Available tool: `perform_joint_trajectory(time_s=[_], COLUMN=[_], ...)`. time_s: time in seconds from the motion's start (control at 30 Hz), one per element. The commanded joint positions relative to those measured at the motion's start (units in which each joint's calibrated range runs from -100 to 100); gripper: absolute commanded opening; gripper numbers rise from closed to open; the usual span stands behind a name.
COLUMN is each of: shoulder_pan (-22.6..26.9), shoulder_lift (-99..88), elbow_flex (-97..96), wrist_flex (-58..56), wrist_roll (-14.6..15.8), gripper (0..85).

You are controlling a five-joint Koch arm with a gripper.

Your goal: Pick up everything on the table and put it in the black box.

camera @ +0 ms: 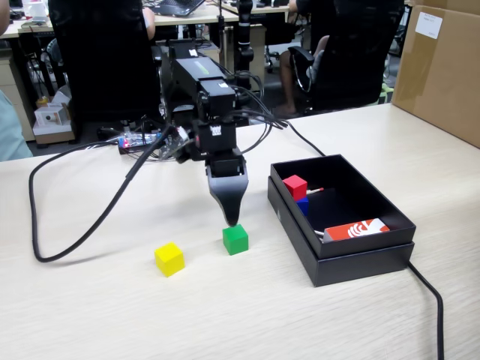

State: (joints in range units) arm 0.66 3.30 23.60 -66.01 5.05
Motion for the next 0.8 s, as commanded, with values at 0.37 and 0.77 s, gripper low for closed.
perform_joint_trajectory(time_s=[0.37,0.77], shoulder_pan=[-0.1,7.9], shoulder_lift=[15.0,-19.7], elbow_flex=[12.3,10.7], wrist_flex=[-0.4,-3.4], wrist_roll=[1.2,3.2], gripper=[11.6,9.2])
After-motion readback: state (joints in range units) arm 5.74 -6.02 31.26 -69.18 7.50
